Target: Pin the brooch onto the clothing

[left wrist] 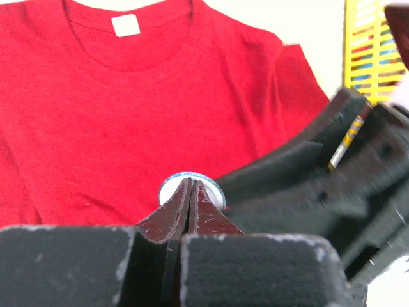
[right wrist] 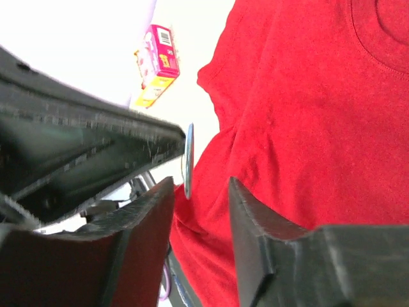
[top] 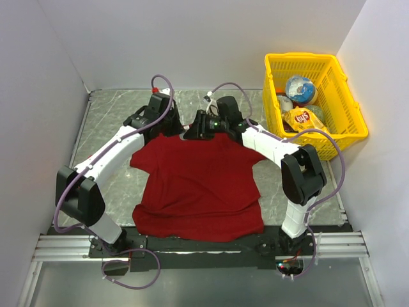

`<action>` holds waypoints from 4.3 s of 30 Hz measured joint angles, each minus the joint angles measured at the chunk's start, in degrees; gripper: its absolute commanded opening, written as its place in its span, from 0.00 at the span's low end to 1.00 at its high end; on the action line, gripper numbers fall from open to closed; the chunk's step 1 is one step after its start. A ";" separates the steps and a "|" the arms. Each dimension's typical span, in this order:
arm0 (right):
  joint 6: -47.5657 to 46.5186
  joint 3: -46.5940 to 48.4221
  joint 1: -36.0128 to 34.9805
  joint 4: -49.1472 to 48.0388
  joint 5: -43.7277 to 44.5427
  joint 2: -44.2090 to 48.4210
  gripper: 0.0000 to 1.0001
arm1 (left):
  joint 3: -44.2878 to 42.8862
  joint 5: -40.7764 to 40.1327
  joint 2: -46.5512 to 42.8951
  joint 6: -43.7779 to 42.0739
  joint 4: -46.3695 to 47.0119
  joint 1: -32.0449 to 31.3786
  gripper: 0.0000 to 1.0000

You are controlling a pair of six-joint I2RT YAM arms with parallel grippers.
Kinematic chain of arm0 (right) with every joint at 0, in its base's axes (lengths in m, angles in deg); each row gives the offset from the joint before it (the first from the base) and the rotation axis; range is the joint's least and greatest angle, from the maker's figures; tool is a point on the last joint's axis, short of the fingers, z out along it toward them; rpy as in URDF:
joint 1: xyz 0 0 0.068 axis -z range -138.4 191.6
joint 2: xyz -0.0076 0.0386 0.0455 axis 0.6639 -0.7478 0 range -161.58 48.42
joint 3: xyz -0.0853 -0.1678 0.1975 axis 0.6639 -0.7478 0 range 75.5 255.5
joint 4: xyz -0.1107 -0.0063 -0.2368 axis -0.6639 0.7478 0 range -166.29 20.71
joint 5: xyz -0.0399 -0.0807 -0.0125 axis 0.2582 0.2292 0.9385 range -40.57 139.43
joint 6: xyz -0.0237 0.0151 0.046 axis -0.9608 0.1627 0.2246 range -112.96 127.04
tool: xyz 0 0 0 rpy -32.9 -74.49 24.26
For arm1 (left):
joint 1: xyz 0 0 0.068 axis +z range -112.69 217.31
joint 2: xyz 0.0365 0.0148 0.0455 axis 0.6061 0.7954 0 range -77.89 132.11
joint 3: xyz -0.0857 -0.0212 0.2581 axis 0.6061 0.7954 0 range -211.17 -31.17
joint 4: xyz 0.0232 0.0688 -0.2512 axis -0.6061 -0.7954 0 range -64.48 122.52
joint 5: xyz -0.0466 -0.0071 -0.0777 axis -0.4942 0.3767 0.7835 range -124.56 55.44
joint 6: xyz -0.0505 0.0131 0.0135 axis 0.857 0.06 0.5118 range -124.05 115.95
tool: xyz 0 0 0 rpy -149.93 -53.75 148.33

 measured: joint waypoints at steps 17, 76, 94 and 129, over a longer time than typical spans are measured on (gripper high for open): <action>1.46 -0.28 1.07 -1.51 -4.57 -0.96 0.00 | -1.11 -1.97 -1.49 -0.87 -2.01 -0.50 0.92; -4.00 -12.87 3.89 -25.92 -32.13 17.03 0.58 | 23.34 46.05 -21.57 -3.89 30.12 7.69 0.01; -4.72 -12.79 3.82 -24.24 -28.57 18.29 0.00 | 22.75 45.90 -24.24 -4.20 30.67 5.66 0.01; -4.52 -13.62 3.72 -25.92 -28.02 19.50 0.41 | 22.75 43.78 -26.51 -7.72 26.86 4.92 0.01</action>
